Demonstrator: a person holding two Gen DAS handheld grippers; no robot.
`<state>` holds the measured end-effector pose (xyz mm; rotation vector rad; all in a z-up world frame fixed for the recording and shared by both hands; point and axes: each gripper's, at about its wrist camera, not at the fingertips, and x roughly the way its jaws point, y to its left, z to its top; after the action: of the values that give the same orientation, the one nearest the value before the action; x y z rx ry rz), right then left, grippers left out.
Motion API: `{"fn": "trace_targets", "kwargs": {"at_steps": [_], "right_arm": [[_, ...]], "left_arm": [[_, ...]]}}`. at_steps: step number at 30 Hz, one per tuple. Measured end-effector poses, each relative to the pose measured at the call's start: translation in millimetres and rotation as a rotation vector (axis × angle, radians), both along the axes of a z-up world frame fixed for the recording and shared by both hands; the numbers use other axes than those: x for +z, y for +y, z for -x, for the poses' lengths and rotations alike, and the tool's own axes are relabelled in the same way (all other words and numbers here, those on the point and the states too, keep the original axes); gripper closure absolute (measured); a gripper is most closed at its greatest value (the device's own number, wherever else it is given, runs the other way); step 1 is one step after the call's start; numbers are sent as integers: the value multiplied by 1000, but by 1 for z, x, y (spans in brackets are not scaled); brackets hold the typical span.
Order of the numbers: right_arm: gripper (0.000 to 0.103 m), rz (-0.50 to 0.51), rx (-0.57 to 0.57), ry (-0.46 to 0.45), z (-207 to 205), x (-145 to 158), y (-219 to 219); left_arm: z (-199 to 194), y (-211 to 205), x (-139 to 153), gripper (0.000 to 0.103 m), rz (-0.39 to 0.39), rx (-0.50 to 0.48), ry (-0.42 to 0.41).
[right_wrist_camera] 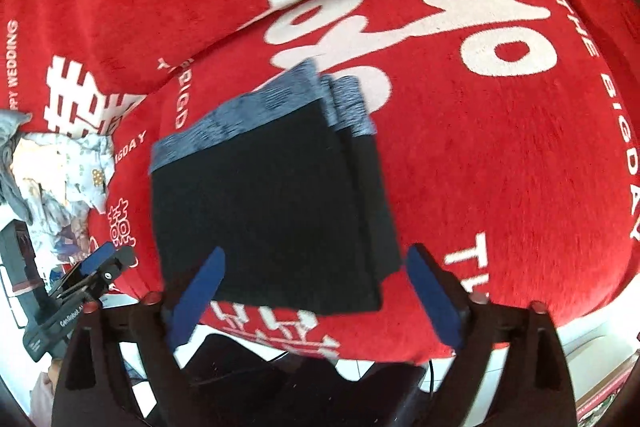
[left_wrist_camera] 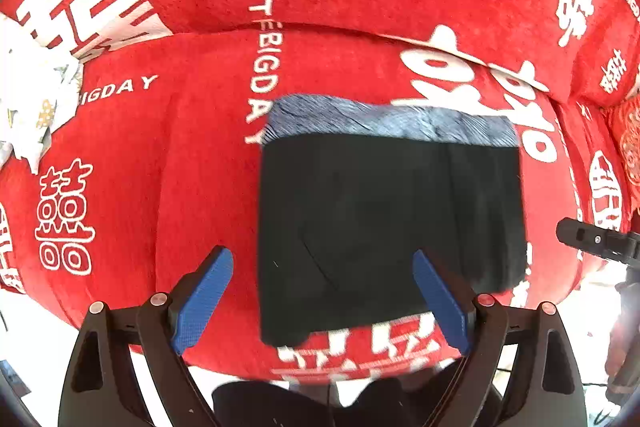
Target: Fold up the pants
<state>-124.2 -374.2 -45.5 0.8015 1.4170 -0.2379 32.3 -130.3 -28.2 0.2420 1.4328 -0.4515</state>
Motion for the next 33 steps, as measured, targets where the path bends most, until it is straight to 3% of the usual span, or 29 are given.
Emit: {"fn": "trace_targets", "kwargs": {"at_steps": [9, 14, 24, 33], "right_arm": [[0, 136, 96, -2, -12, 48, 44], [0, 212, 138, -7, -14, 71, 59], [0, 245, 124, 39, -15, 90, 71], [0, 265, 111, 54, -19, 97, 75]], "left_arm": [[33, -5, 30, 11, -97, -68, -12], [39, -4, 46, 11, -90, -85, -42], [36, 0, 71, 11, -93, -71, -75], [26, 8, 76, 11, -97, -37, -78]]}}
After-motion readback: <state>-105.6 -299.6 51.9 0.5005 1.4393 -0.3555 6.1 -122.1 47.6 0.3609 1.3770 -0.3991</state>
